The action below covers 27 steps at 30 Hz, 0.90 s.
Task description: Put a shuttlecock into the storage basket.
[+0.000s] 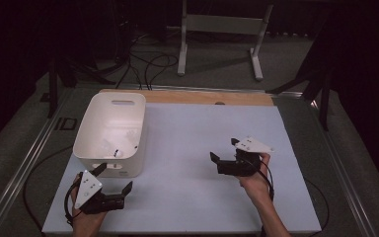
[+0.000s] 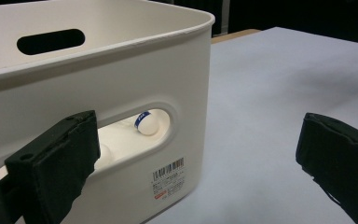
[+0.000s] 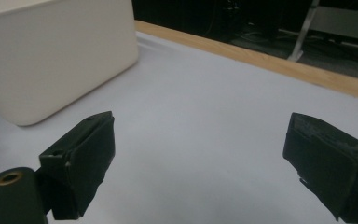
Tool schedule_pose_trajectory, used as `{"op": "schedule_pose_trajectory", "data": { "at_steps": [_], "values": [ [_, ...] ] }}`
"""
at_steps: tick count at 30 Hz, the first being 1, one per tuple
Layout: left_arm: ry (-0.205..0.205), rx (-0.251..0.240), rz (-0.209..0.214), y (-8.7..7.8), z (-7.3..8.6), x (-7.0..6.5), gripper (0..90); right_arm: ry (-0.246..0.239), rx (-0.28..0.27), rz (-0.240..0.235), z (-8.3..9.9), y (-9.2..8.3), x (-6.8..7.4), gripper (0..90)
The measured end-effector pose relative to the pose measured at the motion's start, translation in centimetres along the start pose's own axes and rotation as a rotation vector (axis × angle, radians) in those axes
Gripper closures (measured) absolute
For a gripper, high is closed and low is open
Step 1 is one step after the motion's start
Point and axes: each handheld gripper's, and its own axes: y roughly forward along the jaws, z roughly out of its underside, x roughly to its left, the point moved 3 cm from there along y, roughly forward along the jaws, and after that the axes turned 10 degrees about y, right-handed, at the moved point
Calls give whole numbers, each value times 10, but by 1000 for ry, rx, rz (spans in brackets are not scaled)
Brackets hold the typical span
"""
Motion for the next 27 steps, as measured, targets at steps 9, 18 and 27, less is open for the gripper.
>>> {"op": "schedule_pose_trajectory", "data": {
  "at_steps": [9,18,27],
  "values": [
    [-12,-10,3,0,-2,1,3,10,-21,13,15,-11,-8,90],
    [-12,-21,5,1,-4,-1,4,11,-60,24,25,-22,-14,90],
    [-12,-22,-1,1,-3,-1,4,15,-102,43,39,-33,-24,90]
  ]
}}
